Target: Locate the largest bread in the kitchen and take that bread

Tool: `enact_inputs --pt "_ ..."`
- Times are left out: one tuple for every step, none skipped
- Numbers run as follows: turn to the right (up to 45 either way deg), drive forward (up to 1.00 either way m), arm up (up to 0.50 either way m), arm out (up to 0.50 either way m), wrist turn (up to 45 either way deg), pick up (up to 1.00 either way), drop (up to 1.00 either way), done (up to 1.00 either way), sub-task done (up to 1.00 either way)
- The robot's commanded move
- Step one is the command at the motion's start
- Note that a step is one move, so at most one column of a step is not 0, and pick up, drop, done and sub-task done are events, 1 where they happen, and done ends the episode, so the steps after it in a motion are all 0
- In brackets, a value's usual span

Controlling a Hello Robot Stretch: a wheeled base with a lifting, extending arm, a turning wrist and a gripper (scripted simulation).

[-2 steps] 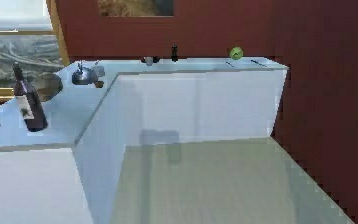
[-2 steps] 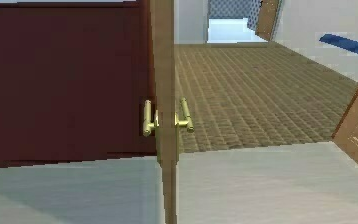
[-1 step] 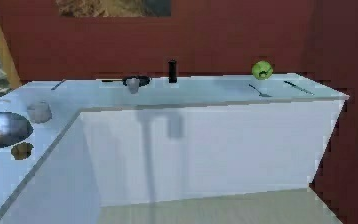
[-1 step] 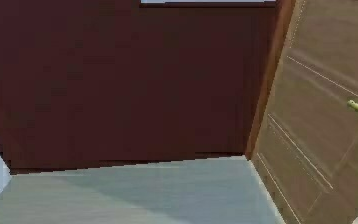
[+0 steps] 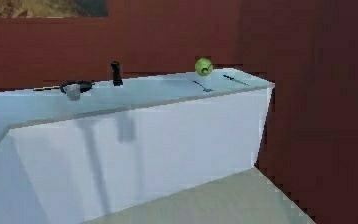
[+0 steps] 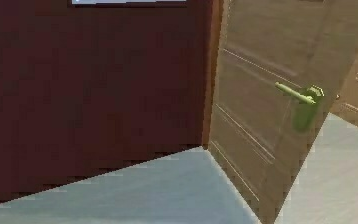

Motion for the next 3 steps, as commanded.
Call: enact_inputs --pt "0.0 0.10 0.00 0.00 0.0 0.00 0.00 0.00 0.00" --pt "-45.0 0.00 0.00 0.00 0.0 0.00 0.00 0.00 0.00" --pt "-45.0 0.00 0.00 0.00 0.0 0.00 0.00 0.00 0.00"
